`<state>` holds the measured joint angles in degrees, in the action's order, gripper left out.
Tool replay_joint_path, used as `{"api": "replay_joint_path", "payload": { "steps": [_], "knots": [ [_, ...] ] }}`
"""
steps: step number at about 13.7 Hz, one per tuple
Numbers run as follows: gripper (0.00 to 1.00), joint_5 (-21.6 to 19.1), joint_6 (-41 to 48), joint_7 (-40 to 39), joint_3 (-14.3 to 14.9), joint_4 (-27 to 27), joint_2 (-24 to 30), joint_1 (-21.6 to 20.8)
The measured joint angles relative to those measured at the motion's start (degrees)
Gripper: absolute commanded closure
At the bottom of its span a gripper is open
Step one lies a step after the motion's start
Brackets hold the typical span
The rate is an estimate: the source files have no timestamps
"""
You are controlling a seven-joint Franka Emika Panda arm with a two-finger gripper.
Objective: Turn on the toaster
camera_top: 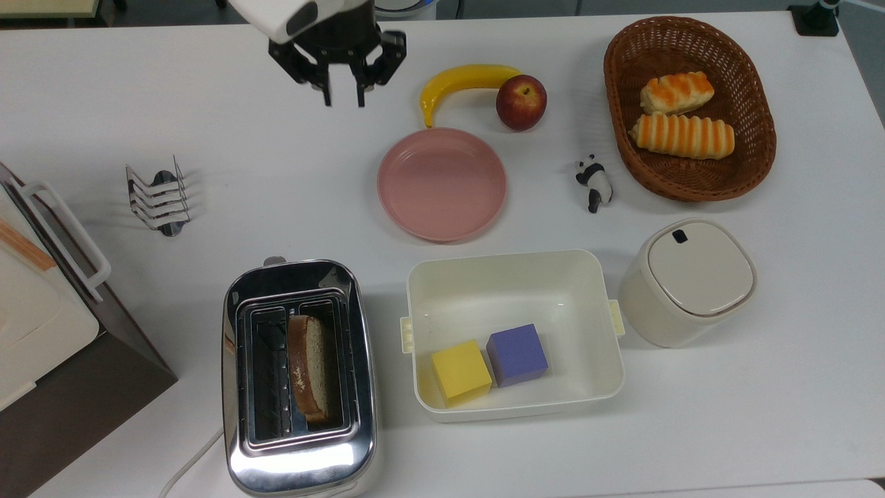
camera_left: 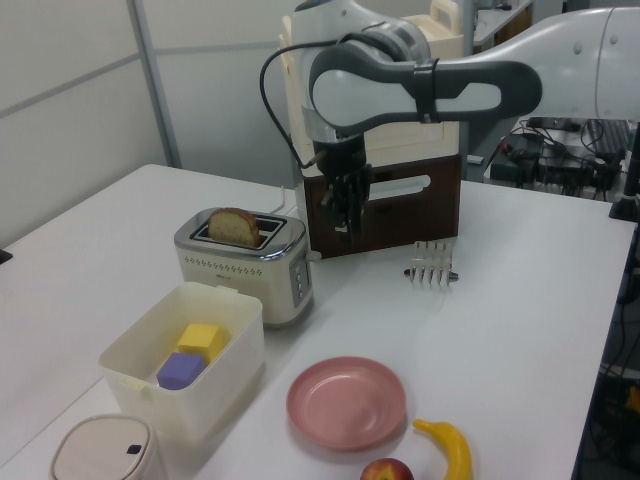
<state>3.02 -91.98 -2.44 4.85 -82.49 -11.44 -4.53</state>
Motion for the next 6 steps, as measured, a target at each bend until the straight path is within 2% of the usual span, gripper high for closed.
{"api": "replay_joint_path", "payload": {
  "steps": [6],
  "knots": [
    [0.0, 0.7, 0.2, 0.1, 0.1, -0.3, 0.4, 0.0]
  ]
}}
